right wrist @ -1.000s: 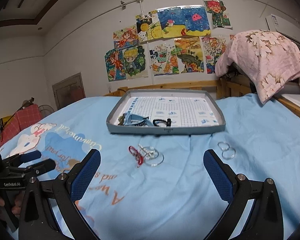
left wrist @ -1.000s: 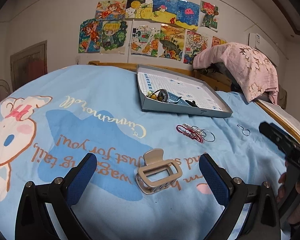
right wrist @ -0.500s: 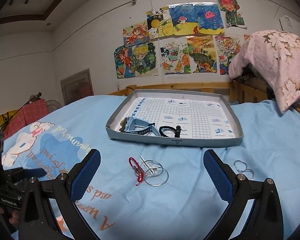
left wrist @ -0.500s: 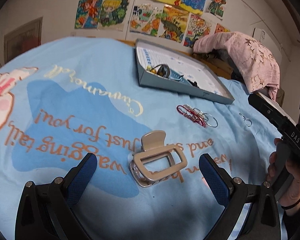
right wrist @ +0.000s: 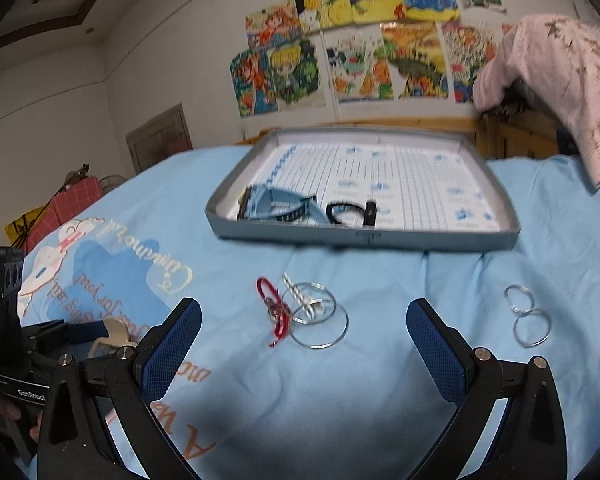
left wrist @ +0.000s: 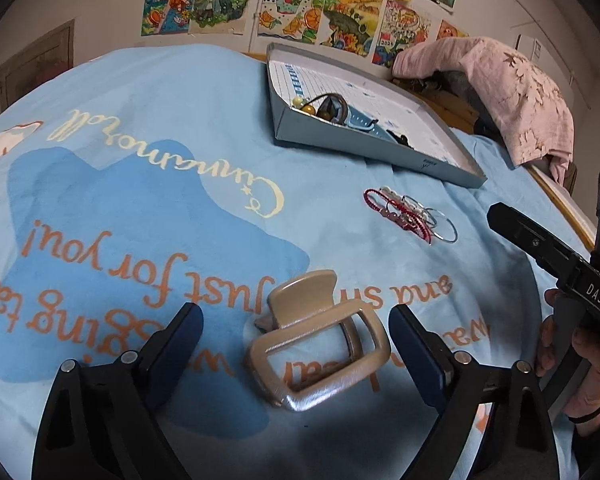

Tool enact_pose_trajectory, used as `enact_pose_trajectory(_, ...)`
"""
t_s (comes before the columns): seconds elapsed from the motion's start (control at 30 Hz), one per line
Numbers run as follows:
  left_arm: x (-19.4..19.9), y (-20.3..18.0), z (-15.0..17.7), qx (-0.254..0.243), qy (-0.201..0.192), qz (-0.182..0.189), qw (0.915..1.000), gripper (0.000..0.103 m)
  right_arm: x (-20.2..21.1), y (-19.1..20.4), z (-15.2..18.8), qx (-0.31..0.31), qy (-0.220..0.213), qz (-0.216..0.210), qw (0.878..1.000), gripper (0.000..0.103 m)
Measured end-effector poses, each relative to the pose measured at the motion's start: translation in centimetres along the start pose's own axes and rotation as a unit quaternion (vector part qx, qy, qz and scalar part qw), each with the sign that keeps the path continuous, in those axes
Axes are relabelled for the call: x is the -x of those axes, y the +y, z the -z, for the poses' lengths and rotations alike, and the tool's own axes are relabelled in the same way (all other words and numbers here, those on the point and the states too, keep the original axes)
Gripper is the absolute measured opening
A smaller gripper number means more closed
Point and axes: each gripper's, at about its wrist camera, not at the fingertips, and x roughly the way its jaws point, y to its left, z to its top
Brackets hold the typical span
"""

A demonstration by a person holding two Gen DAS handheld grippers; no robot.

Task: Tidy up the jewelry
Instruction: 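Grasp the beige claw clip with the left gripper while the right gripper grasps a silver ring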

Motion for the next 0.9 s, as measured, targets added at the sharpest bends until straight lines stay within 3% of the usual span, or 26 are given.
enact_pose_trajectory(0.2, -1.4, -0.3, -0.4, -0.007, 0.012, -0.002, 0.9999, 0.078, -2.0, -1.2, 0.6, -0.028, 0.036, -0.016, 0.999, 0.1)
enact_pose_trajectory(0.47, -3.2, -0.7, -1.6, -0.006, 0.016, 0.014, 0.9997, 0.057, -3.5, -2.2, 0.8, -0.052, 0.058, -0.014, 0.997, 0.085)
enact_pose_trajectory(0.9, -5.8, -0.9, -3.8, 0.007, 0.011, 0.047, 0.9988, 0.056, -6.4, -2.5, 0.0, -0.044, 0.099, 0.019, 0.994, 0.039)
